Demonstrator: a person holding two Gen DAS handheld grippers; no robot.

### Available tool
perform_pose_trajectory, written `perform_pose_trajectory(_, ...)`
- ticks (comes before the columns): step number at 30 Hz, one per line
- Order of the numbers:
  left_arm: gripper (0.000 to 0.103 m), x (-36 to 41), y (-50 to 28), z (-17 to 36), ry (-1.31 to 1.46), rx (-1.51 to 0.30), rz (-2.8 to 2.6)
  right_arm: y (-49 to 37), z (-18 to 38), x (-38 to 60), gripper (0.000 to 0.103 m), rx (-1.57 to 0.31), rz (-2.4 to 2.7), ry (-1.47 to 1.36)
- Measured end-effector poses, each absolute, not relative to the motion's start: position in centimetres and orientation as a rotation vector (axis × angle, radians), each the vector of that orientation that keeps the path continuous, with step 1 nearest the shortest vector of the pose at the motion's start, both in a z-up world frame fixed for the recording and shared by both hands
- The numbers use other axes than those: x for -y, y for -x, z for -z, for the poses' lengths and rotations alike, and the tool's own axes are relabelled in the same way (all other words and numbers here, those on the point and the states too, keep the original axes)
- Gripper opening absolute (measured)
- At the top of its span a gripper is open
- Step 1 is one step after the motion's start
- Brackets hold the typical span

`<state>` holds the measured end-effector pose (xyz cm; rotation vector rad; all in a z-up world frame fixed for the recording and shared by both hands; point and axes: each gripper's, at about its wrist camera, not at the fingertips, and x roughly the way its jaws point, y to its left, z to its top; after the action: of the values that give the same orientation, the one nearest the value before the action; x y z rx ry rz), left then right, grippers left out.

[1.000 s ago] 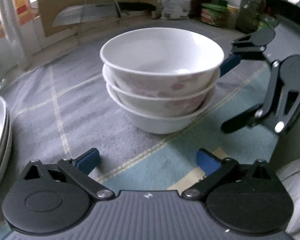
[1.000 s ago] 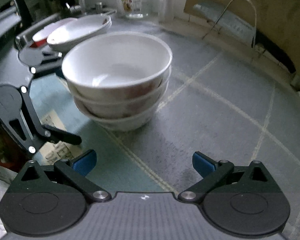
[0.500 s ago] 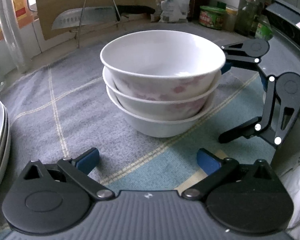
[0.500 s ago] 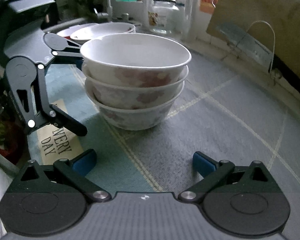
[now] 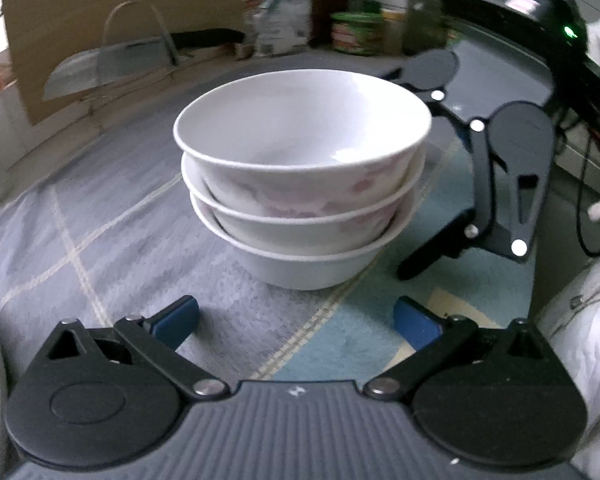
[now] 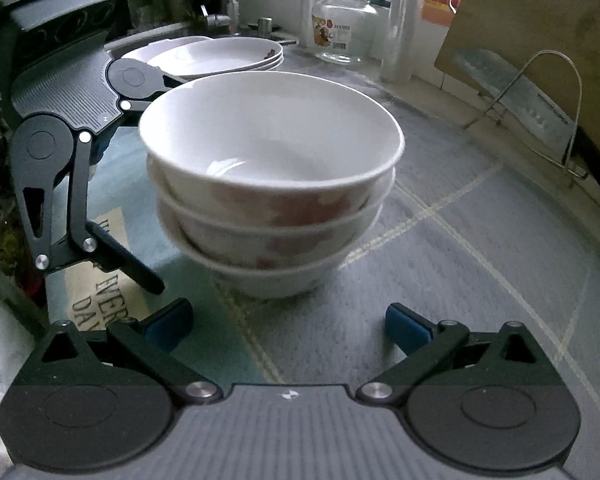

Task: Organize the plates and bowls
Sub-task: 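Grip the three-bowl stack from opposite sides with both tools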

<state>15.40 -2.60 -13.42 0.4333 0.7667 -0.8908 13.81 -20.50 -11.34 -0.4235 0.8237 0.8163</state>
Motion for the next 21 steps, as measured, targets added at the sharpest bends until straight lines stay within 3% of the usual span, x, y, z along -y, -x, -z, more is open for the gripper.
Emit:
perform_pose_trajectory(13,0.102,3.2,-17.2,12.5,-0.496,-0.736,1.050,-14.7,9.0,18.6,0.103,-0.829,-0.886,0.502)
perform_pose_trajectory(21,0.095,3.1,-18.1,11.8,-0.492,-0.761,1.156,-15.4,8.3,18.7,0.093,-0.865,-0.937,0.475)
